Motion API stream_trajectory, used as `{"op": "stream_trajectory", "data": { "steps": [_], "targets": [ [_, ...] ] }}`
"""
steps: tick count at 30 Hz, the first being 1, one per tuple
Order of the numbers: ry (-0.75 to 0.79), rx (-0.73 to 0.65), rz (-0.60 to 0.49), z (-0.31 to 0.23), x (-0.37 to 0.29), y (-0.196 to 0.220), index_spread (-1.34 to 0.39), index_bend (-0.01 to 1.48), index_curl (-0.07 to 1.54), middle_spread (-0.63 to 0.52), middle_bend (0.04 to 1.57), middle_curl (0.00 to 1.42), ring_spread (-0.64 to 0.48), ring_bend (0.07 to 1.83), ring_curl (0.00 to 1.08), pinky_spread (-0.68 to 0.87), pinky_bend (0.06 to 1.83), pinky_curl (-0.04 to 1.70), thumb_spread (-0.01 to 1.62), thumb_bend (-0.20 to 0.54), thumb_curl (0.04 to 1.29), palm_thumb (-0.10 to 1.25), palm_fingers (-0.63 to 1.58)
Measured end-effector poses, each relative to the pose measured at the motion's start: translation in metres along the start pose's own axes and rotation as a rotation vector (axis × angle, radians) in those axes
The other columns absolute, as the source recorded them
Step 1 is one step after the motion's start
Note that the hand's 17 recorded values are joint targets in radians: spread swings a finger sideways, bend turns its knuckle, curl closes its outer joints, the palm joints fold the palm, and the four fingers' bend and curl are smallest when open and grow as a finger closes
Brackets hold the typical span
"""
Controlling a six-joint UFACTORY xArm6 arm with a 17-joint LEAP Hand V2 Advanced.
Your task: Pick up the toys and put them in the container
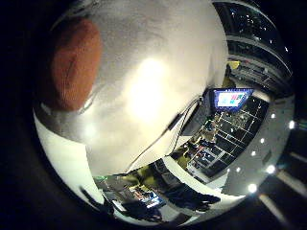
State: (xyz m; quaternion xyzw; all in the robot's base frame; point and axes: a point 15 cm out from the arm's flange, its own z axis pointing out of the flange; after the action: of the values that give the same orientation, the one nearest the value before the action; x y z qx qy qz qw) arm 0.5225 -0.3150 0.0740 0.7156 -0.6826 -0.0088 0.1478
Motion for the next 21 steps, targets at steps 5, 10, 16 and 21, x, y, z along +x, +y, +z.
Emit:
{"op": "stream_trajectory", "data": {
  "steps": [5, 10, 16, 21],
  "targets": [
    [0.011, 0.045, 0.037, -0.029, 0.024, 0.008, -0.4, 0.9, 0.68, -0.22, 1.12, 0.72, -0.28, 1.2, 0.61, -0.36, 1.14, 0.6, 0.9, -0.024, 0.35, 0.81, 1.23],
    [0.029, 0.096, 0.049, -0.072, 0.029, 0.012, -0.33, 1.07, 0.8, -0.18, 1.28, 0.78, -0.26, 1.29, 0.69, -0.29, 1.26, 0.73, 0.97, -0.017, 0.34, 0.81, 1.13],
    [0.01, 0.136, 0.068, -0.127, 0.015, 0.037, -0.28, 1.13, 0.84, -0.15, 1.35, 0.78, -0.26, 1.32, 0.74, -0.24, 1.29, 0.84, 1.08, 0.001, 0.35, 0.89, 1.09],
    [0.001, 0.203, 0.047, -0.184, -0.02, 0.056, -0.27, 1.15, 0.85, -0.13, 1.37, 0.77, -0.26, 1.32, 0.76, -0.22, 1.29, 0.9, 1.14, 0.019, 0.38, 0.97, 1.08]
  ]
}}
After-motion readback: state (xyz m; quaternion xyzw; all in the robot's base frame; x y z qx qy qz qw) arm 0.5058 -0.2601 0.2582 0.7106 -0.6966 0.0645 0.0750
